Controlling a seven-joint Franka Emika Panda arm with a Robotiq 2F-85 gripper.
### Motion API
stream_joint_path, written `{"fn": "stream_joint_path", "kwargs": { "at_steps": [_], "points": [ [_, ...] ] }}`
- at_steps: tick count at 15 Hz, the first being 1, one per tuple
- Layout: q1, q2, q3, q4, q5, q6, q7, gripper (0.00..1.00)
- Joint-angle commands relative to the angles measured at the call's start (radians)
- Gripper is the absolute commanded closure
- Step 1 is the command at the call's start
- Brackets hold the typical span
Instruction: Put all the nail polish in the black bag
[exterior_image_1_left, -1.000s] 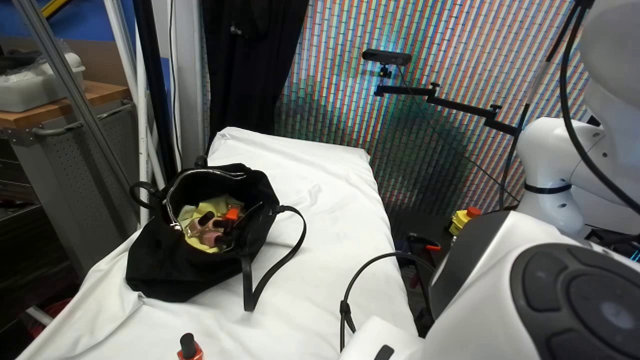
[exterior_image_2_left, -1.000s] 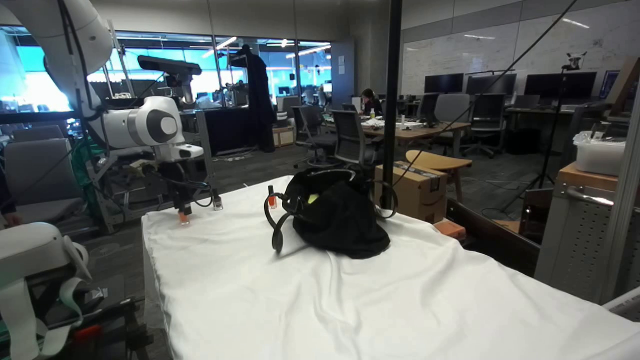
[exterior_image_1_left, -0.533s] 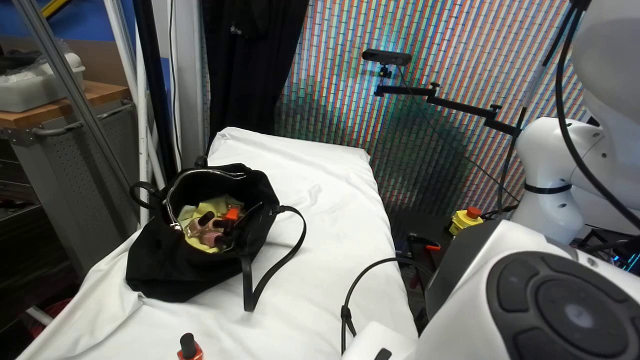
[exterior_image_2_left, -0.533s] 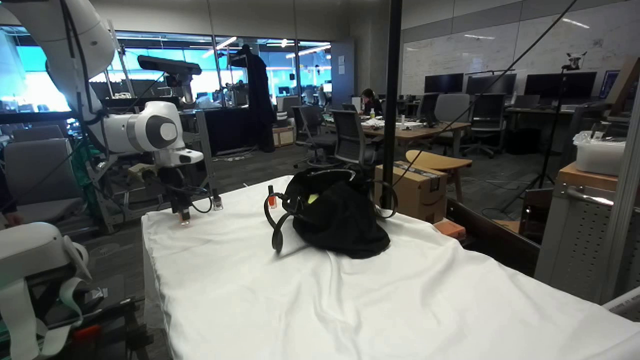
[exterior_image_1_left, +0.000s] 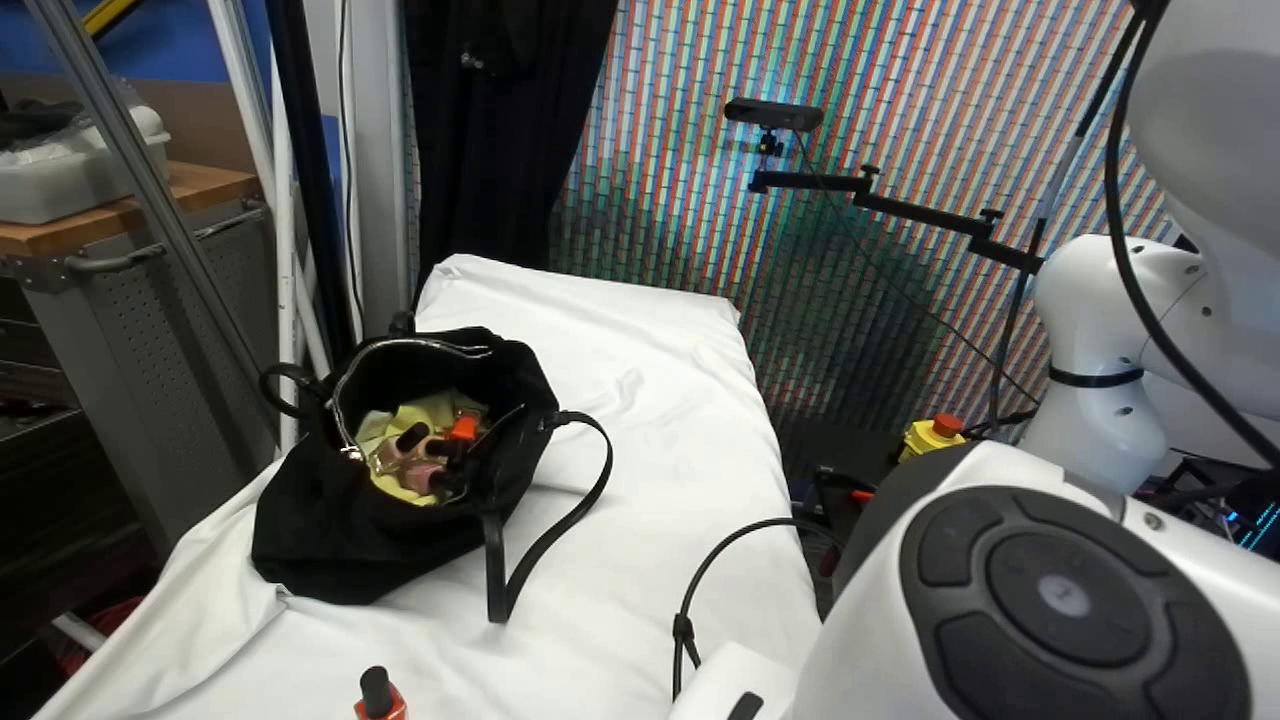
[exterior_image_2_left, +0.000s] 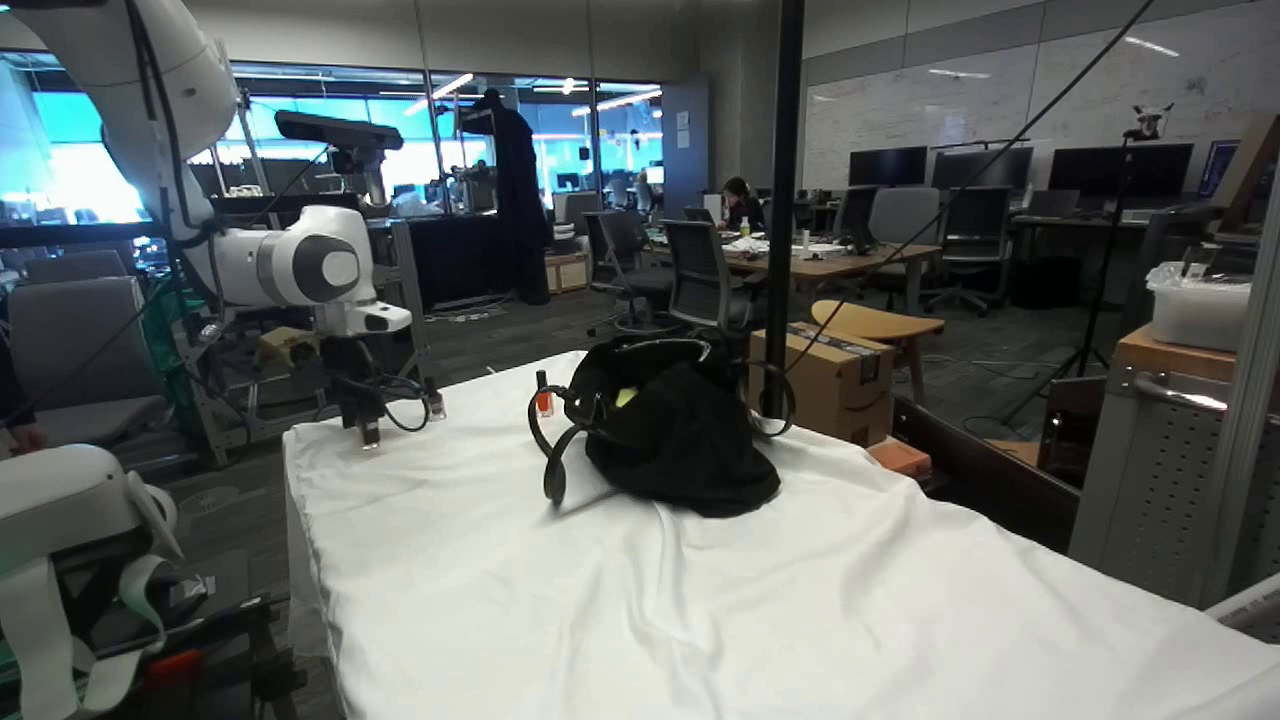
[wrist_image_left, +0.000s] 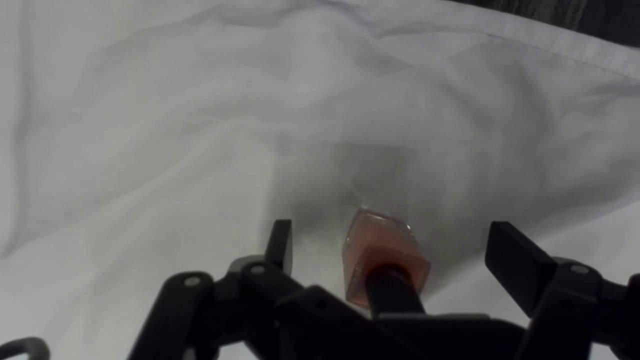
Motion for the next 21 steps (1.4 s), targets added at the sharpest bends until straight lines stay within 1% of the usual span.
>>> {"fn": "stream_joint_path", "kwargs": {
  "at_steps": [1,2,3,4,5,6,12,14,18,21],
  "points": [
    [-0.016,0.004,0.008,0.0,0.041,0.016,-0.047,0.0],
    [-0.017,0.005,0.008,0.001,0.043,0.013,-0.05,0.12],
    [-0.018,0.005,0.007,0.002,0.043,0.014,-0.051,0.19],
    [-0.017,0.004,0.006,0.0,0.042,0.014,-0.049,0.33],
    [-0.016,0.004,0.003,0.0,0.039,0.016,-0.045,0.39],
    [-0.017,0.004,0.002,-0.001,0.038,0.016,-0.045,0.47],
    [-0.028,0.002,-0.002,-0.004,0.039,0.016,-0.046,0.75],
    [-0.034,0.0,-0.004,-0.006,0.037,0.017,-0.045,0.78],
    [-0.06,-0.029,-0.013,-0.01,0.032,-0.001,-0.053,0.79],
    [-0.08,-0.056,-0.038,-0.009,0.018,-0.012,-0.042,0.79]
  ]
}}
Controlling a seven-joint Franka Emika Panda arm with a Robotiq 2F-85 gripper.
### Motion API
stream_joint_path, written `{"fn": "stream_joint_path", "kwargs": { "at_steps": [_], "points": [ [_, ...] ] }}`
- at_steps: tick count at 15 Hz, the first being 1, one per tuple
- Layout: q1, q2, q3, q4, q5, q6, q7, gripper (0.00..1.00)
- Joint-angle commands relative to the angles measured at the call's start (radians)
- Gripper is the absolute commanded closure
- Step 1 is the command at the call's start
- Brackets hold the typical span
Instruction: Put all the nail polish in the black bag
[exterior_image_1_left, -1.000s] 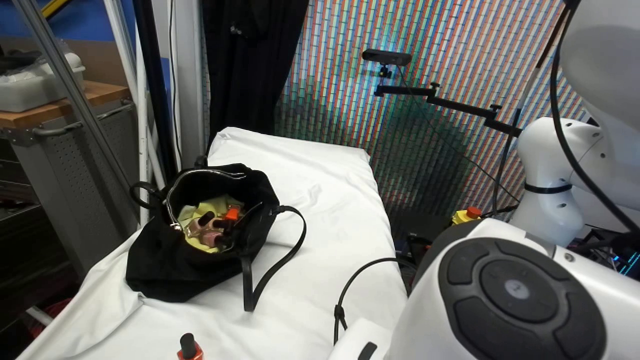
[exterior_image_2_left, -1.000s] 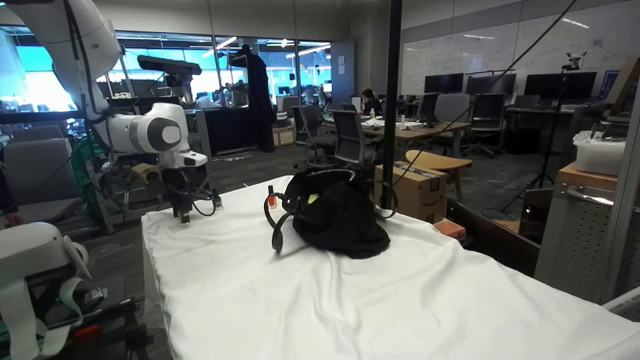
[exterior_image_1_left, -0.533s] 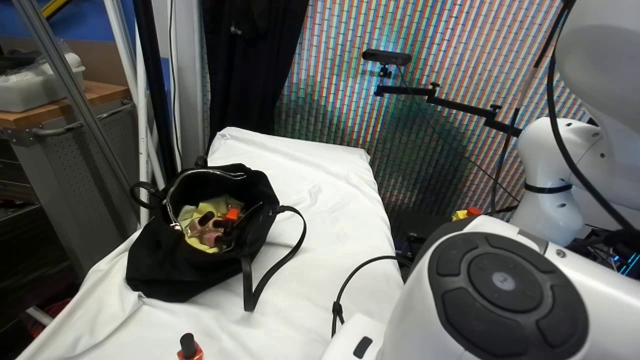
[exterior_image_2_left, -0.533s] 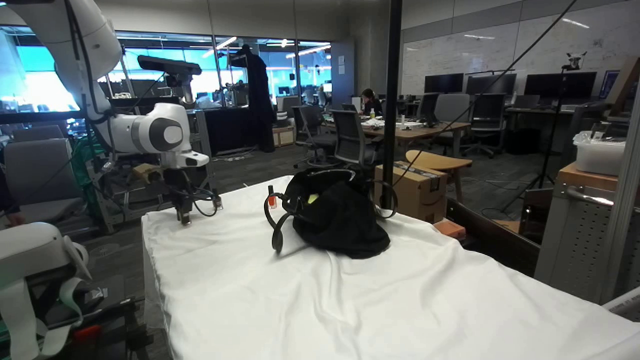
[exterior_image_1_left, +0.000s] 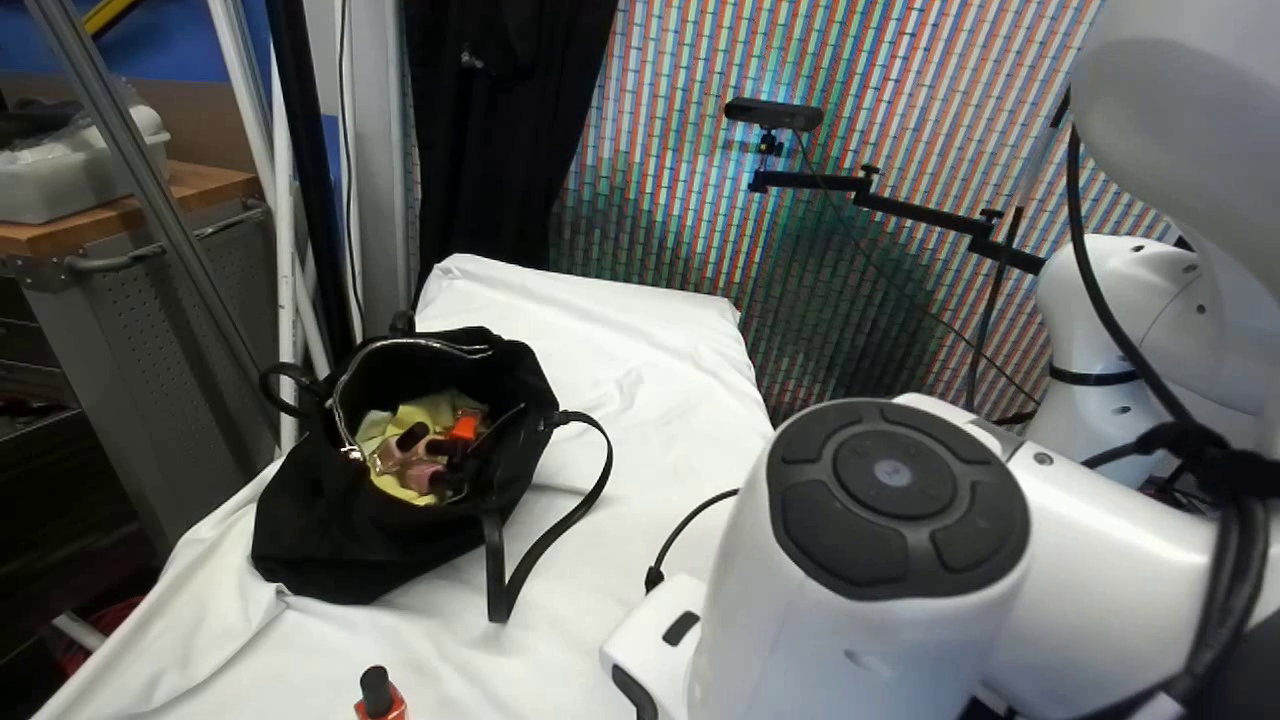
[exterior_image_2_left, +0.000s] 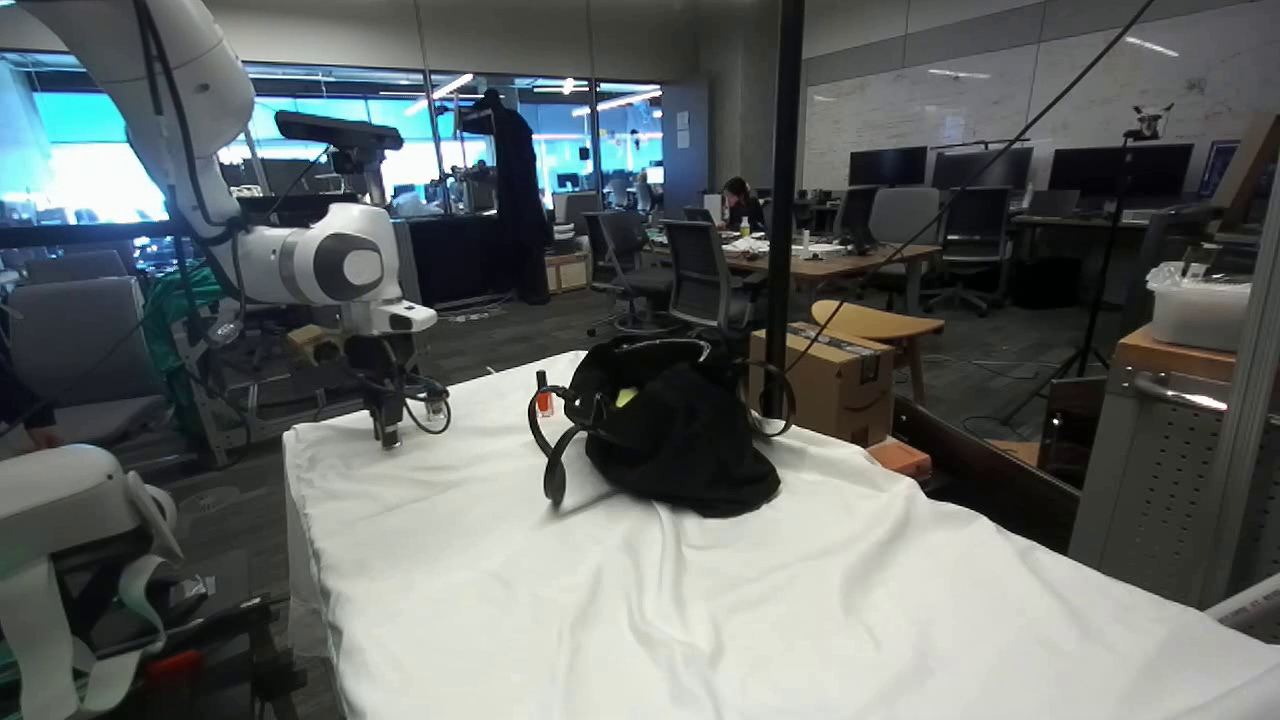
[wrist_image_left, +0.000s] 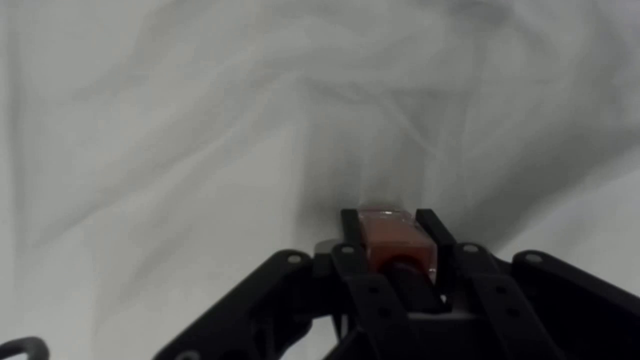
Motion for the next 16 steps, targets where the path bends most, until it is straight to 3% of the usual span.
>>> {"fn": "stream_joint_path", "kwargs": {
  "at_steps": [1,16],
  "points": [
    [-0.028,-0.06,-0.032,-0.007,-0.001,-0.017,-0.016,0.79],
    [-0.161,-0.118,-0.176,0.159,-0.178,-0.066,0.0,0.79]
  ]
}}
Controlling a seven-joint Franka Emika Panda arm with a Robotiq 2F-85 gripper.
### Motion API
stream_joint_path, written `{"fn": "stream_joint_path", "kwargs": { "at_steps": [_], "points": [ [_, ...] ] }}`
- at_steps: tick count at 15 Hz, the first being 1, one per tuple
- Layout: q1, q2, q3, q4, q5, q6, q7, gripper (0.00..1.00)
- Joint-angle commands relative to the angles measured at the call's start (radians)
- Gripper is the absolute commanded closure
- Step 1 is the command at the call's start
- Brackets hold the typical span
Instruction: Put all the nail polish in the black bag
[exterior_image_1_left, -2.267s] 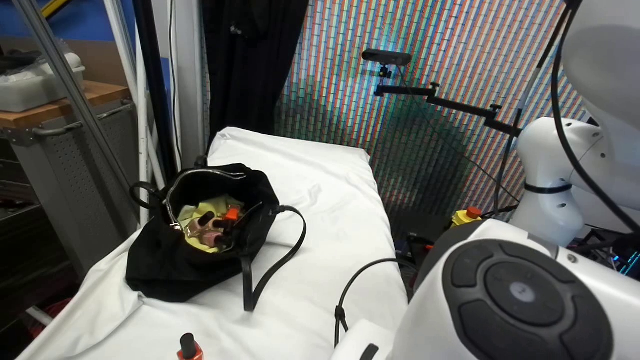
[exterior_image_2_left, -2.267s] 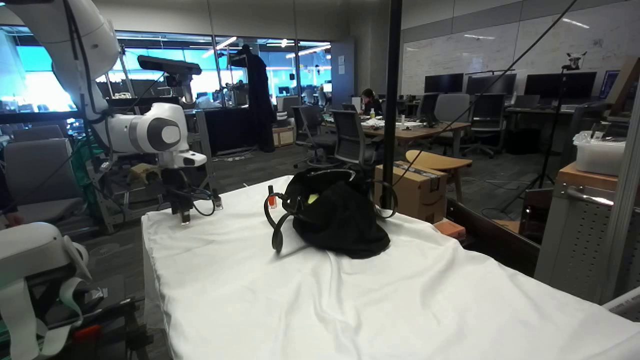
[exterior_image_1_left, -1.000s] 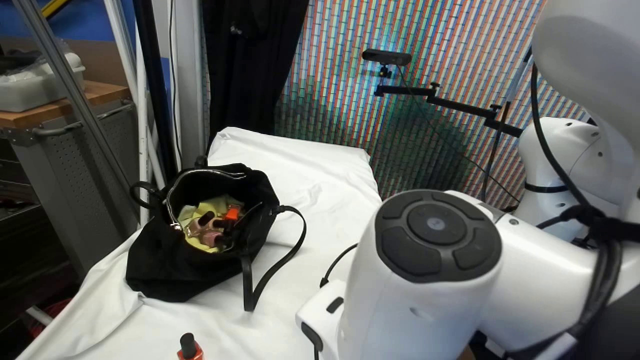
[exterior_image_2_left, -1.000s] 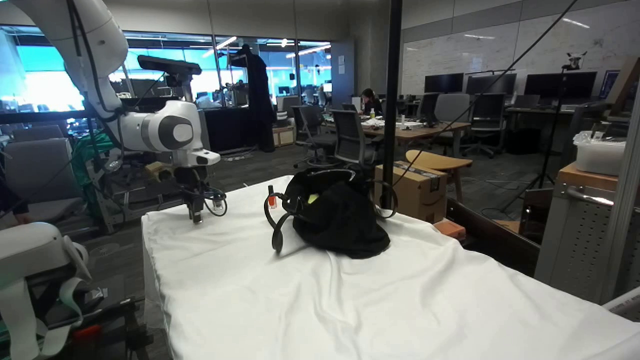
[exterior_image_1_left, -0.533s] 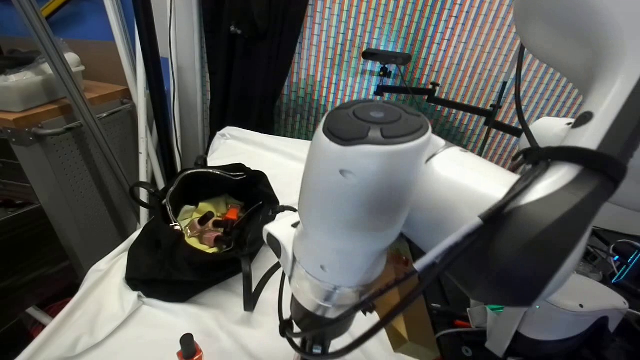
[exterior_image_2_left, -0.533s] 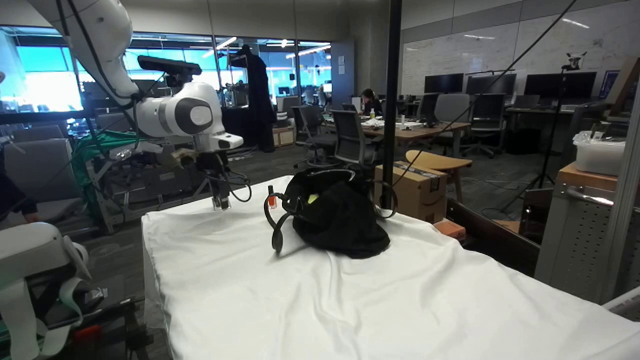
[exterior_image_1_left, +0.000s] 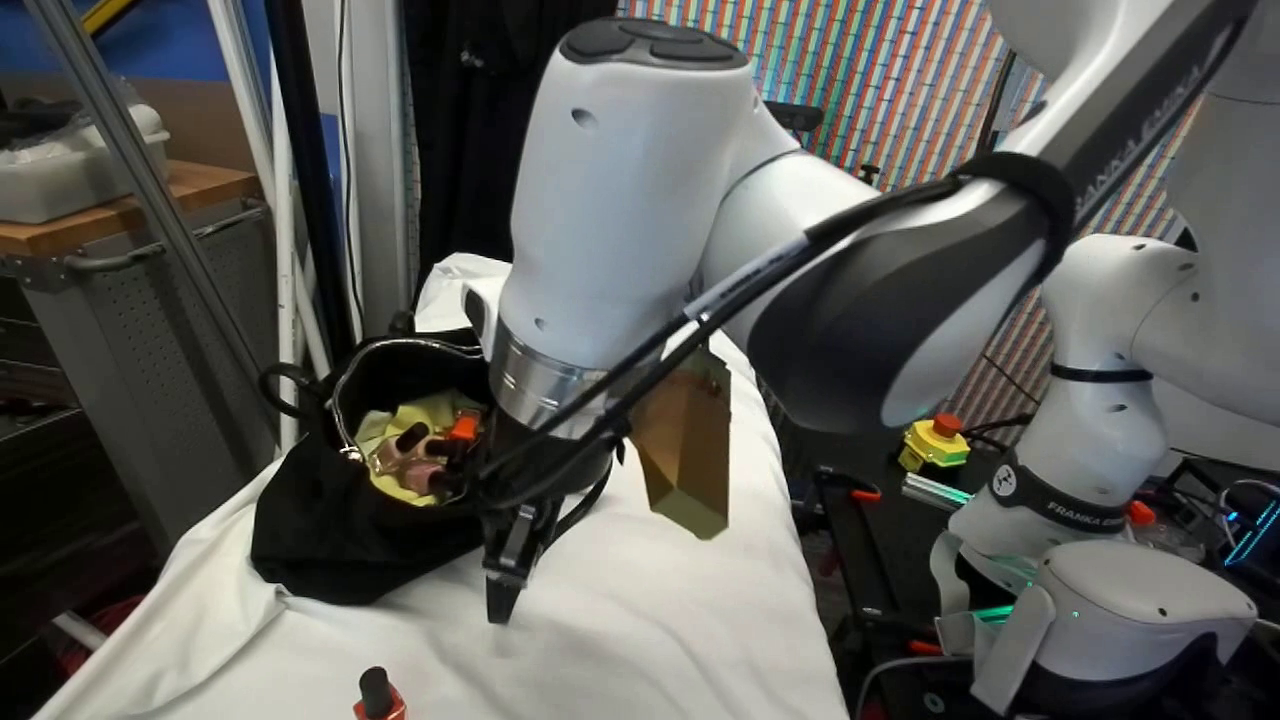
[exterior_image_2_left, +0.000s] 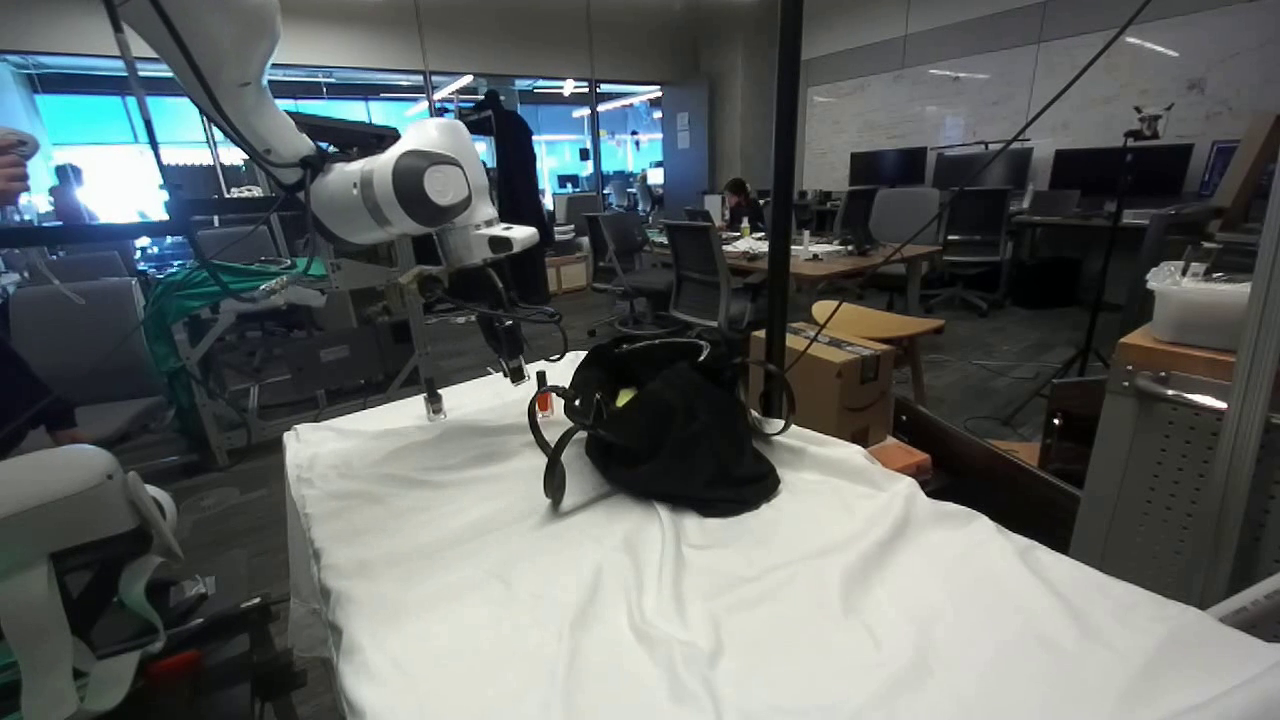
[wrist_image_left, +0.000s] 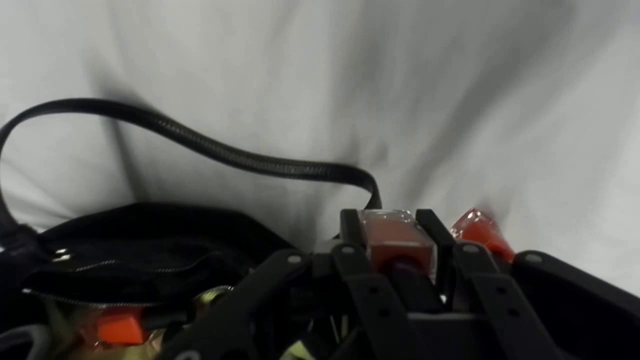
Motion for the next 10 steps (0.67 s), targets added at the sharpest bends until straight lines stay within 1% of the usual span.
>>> {"fn": "stream_joint_path", "kwargs": {
  "at_steps": [1,5,10],
  "points": [
    [-0.028,0.005,-0.022,0.072,-0.051,-0.033,0.003,0.79],
    [-0.068,0.03,-0.046,0.148,-0.076,-0.051,-0.025,0.79],
    [-0.102,0.105,-0.085,0.27,-0.109,-0.085,-0.061,0.79]
  ]
}}
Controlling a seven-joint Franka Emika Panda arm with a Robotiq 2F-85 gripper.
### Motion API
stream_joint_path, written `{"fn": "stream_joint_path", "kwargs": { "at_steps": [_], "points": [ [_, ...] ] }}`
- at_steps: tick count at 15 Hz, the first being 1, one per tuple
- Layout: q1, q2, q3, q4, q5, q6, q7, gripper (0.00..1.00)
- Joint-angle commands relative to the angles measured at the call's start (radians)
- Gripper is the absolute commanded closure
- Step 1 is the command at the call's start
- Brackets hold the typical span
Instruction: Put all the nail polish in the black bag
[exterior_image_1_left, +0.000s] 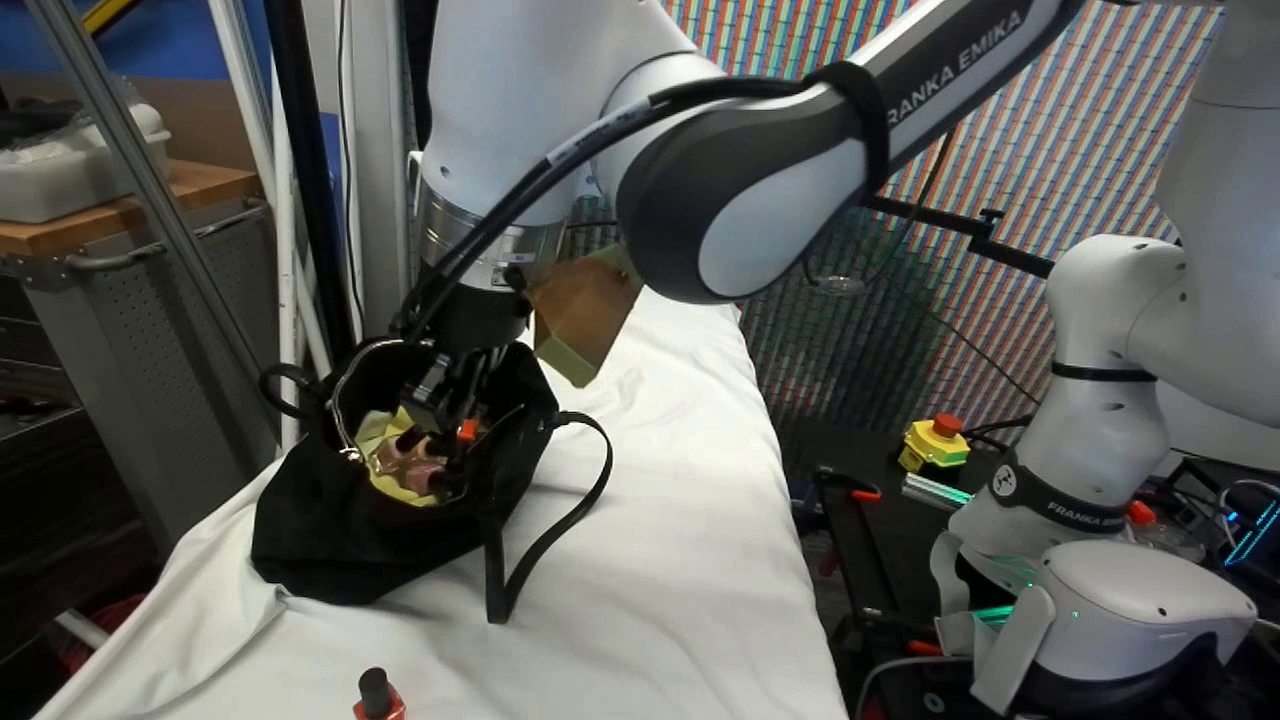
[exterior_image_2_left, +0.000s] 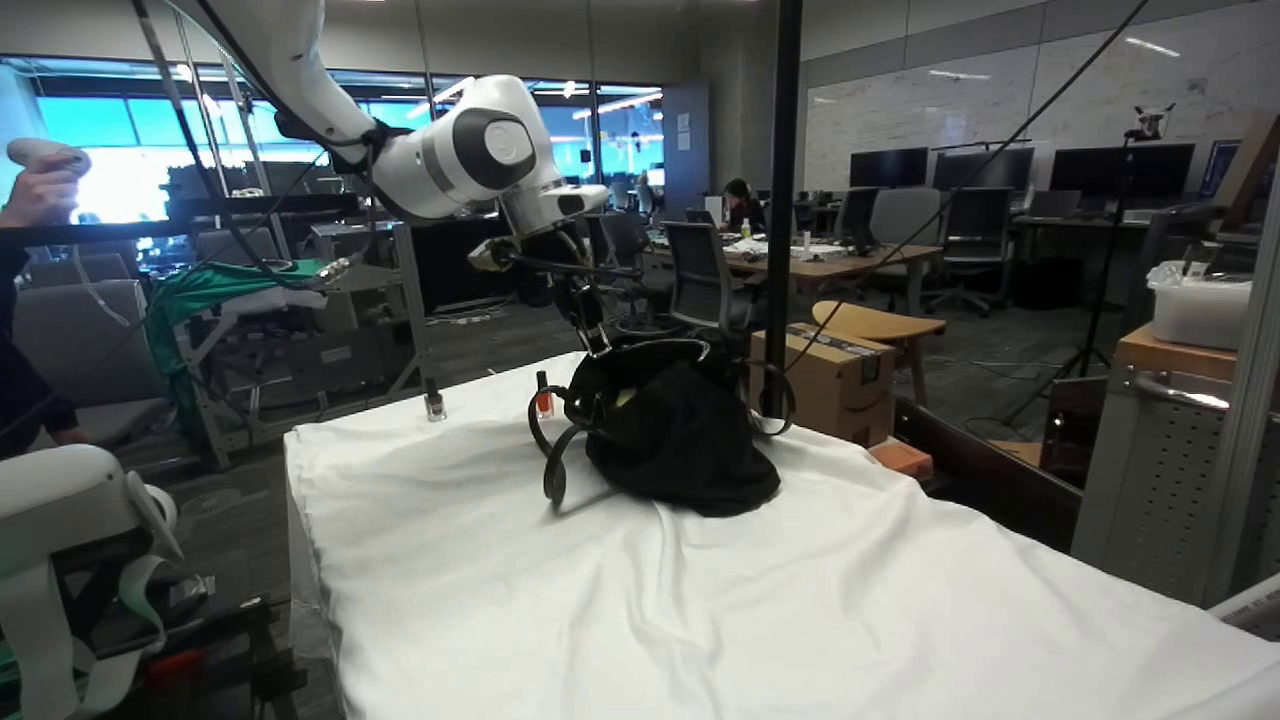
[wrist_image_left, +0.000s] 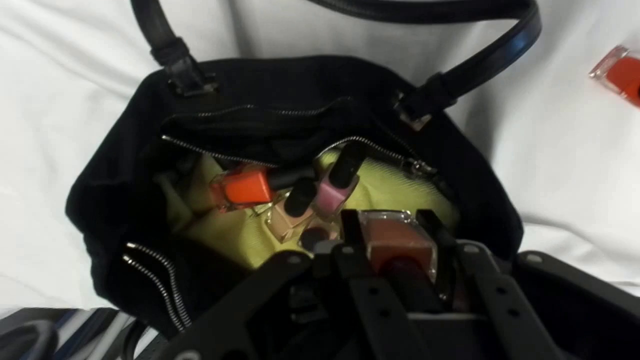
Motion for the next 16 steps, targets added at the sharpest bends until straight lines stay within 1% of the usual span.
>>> {"fn": "stream_joint_path", "kwargs": {
  "at_steps": [1,8,9,10,11,12,16],
  "points": [
    [-0.015,0.083,-0.029,0.134,-0.036,-0.046,-0.029,0.79],
    [-0.03,0.221,-0.081,0.321,-0.017,-0.117,-0.079,0.79],
    [-0.029,0.238,-0.087,0.341,-0.017,-0.125,-0.081,0.74],
    [-0.03,0.251,-0.092,0.36,-0.013,-0.133,-0.084,0.35],
    [-0.03,0.264,-0.095,0.377,-0.01,-0.144,-0.089,0.34],
    [-0.029,0.276,-0.099,0.392,-0.011,-0.151,-0.088,0.3],
    [-0.027,0.301,-0.102,0.429,-0.005,-0.183,-0.096,0.03]
  ]
}}
